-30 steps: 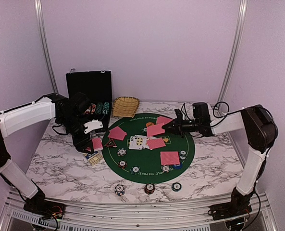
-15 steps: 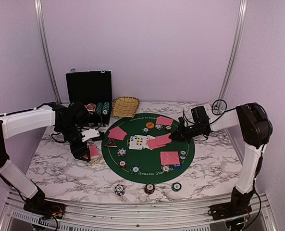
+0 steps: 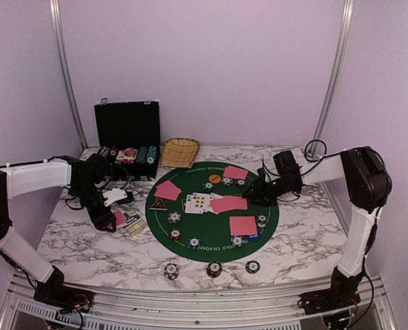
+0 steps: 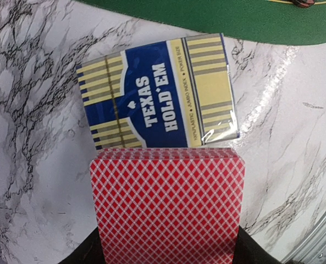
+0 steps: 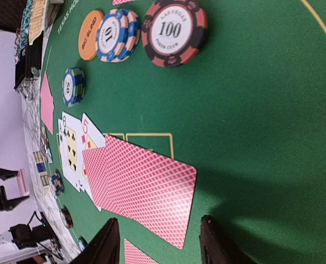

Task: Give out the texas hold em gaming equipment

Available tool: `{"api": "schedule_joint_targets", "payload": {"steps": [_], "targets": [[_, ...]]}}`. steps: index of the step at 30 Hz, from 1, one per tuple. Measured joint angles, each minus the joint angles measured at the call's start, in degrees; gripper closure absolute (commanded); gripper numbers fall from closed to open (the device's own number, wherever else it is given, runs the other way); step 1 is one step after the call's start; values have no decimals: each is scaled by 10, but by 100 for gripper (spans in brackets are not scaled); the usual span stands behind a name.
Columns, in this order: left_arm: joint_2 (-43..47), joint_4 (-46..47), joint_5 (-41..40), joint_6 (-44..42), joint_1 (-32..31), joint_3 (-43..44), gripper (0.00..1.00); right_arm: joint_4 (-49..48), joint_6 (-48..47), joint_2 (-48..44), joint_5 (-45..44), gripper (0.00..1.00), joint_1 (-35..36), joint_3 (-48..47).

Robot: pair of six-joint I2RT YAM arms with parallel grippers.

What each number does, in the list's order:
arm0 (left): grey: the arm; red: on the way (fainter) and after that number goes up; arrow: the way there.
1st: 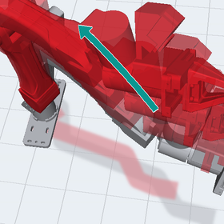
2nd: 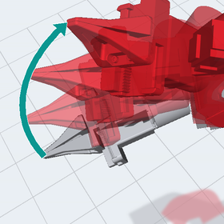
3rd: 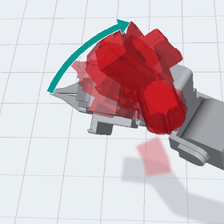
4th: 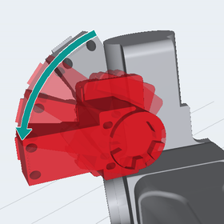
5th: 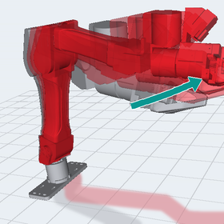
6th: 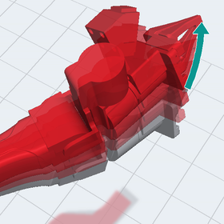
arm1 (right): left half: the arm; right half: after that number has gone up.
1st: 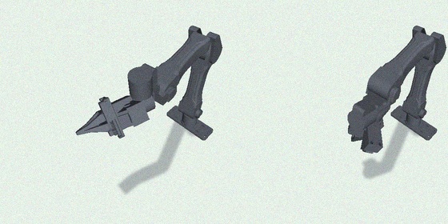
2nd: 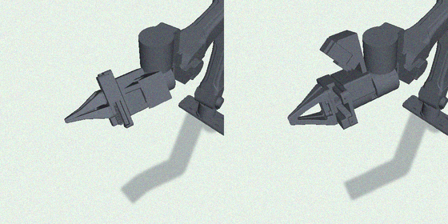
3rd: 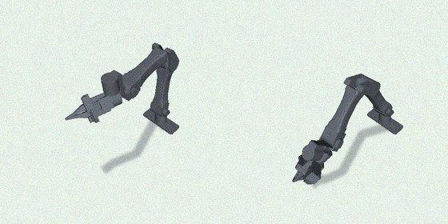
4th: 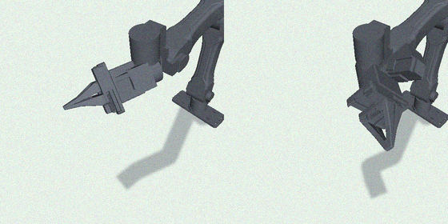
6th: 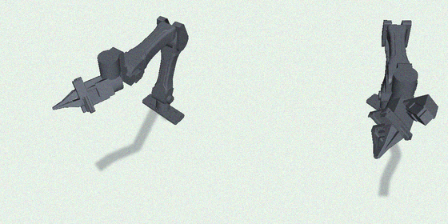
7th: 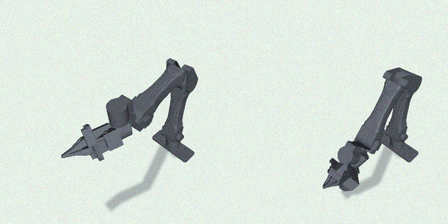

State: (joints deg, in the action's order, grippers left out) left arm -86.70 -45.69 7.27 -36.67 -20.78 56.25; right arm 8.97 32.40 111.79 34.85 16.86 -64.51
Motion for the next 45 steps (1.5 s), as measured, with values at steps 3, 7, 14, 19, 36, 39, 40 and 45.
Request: {"api": "schedule_joint_targets", "payload": {"steps": [3,7,14,19,36,39,40,45], "targets": [[3,9,-3,-2,25,-6,100,8,-4,-12,-7,43,0,-1],[7,31,-11,-12,45,-27,100,18,-8,-26,-12,39,0,-4],[7,49,-16,-19,49,-74,100,28,-8,-53,-18,35,0,-12],[7,75,-16,-19,55,-82,100,29,-7,-76,-21,29,2,-12],[5,92,3,-22,48,-103,1,46,-7,-106,-33,22,2,-5],[5,93,4,-22,46,-103,1,50,-7,-112,-36,20,2,-5],[5,93,4,-22,45,-103,1,52,-7,-113,-36,18,2,-5],[14,89,4,-23,45,-100,1,61,-10,-118,-44,6,2,-5]]}}
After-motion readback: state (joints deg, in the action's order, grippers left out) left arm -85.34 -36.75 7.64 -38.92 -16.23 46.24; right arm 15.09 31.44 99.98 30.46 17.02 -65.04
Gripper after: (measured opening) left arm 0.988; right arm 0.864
